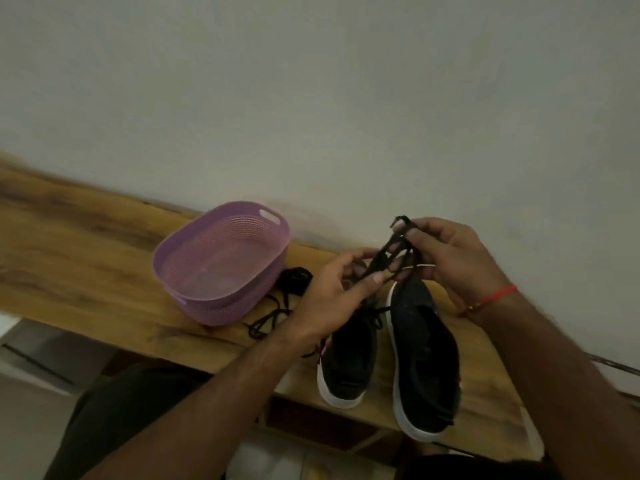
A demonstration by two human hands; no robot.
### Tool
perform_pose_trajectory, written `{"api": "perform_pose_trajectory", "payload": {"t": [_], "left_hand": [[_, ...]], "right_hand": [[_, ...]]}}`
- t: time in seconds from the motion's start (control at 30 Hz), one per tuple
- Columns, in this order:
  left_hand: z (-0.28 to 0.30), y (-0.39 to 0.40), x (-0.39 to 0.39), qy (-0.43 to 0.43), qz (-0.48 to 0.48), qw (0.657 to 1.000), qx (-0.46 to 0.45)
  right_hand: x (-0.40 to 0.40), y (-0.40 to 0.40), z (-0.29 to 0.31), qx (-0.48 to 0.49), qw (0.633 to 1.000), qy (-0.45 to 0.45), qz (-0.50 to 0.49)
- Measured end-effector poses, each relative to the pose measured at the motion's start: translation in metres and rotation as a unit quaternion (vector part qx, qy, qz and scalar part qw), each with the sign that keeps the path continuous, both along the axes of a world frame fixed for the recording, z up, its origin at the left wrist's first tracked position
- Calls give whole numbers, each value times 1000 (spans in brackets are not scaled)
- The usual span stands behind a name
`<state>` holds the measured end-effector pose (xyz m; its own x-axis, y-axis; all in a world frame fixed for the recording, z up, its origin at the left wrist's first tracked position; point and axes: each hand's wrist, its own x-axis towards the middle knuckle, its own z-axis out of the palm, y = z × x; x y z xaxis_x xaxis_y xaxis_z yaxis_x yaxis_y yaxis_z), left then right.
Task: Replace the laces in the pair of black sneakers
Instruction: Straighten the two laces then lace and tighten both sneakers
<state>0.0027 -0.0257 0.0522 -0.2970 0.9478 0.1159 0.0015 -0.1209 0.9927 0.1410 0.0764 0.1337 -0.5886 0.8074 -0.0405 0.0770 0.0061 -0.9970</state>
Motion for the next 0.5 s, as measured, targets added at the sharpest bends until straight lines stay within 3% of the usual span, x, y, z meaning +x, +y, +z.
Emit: {"api": "perform_pose_trajectory", "payload": {"t": [0.1,0.17,0.3,0.4,0.5], "left_hand": [[-14,8,24,22,-30,999,-24],[-18,12,36,-21,-31,999,-39],[-31,27,49,-67,-12,995,-70],[-39,36,53,98,-5,992,-78],[-40,38,59,251,-38,965,-64]], "right_hand": [[48,5,-18,-38,990,64,-120],[69,9,-30,-92,972,126,-176],[86,22,-48,-177,954,162,-181],[90,35,-53,-167,960,143,-174],[92,44,-60,-154,962,112,-197]]}}
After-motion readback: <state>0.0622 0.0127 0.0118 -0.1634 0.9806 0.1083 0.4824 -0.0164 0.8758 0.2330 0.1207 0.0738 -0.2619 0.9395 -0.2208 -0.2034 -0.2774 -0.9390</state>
